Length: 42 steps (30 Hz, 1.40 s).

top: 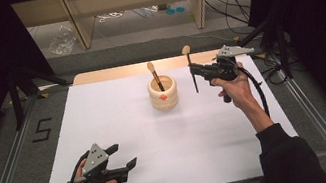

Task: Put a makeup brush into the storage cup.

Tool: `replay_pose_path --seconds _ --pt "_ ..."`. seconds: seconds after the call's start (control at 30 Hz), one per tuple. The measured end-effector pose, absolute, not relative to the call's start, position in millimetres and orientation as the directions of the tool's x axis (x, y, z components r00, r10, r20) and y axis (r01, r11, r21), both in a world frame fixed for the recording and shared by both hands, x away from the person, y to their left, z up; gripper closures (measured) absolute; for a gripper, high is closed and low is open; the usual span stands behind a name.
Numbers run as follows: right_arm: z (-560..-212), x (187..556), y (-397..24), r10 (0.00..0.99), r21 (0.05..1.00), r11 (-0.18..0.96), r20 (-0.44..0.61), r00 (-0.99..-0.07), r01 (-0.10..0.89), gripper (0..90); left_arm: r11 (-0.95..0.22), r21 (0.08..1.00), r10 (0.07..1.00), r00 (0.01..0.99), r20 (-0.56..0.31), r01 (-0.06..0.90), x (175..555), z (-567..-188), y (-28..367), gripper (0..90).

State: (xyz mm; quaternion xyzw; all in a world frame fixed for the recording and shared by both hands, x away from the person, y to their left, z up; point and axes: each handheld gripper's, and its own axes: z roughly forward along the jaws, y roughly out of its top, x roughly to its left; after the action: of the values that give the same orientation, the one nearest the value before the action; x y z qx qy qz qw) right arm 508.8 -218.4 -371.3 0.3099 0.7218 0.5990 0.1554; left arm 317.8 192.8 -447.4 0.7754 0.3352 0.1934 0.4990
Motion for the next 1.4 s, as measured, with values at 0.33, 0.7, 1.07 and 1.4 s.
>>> replay_pose_path --seconds 0.33,0.7,1.07,1.4 --pt "-367.3 519.8 -196.3 0.618 0.966 0.07 0.153 -0.771 0.248 83.3 -0.273 0.904 0.714 0.699 -0.039 0.329 317.7 -447.6 193.1 21.6" --pt "-366.4 526.9 -182.8 0.61 0.967 0.053 0.167 -0.775 0.25 83.3 -0.286 0.901 0.717 0.697 -0.025 0.326 317.4 -446.8 194.1 21.7" --pt "-369.8 535.7 -171.3 0.607 0.965 0.054 0.174 -0.776 0.258 83.3 -0.295 0.902 0.714 0.7 -0.011 0.315 318.4 -446.7 194.9 21.7" --pt "-367.3 546.4 -150.9 0.596 0.965 0.041 0.183 -0.782 0.258 83.3 -0.449 0.878 0.657 0.727 0.198 0.166 329.1 -440.7 204.9 21.7"
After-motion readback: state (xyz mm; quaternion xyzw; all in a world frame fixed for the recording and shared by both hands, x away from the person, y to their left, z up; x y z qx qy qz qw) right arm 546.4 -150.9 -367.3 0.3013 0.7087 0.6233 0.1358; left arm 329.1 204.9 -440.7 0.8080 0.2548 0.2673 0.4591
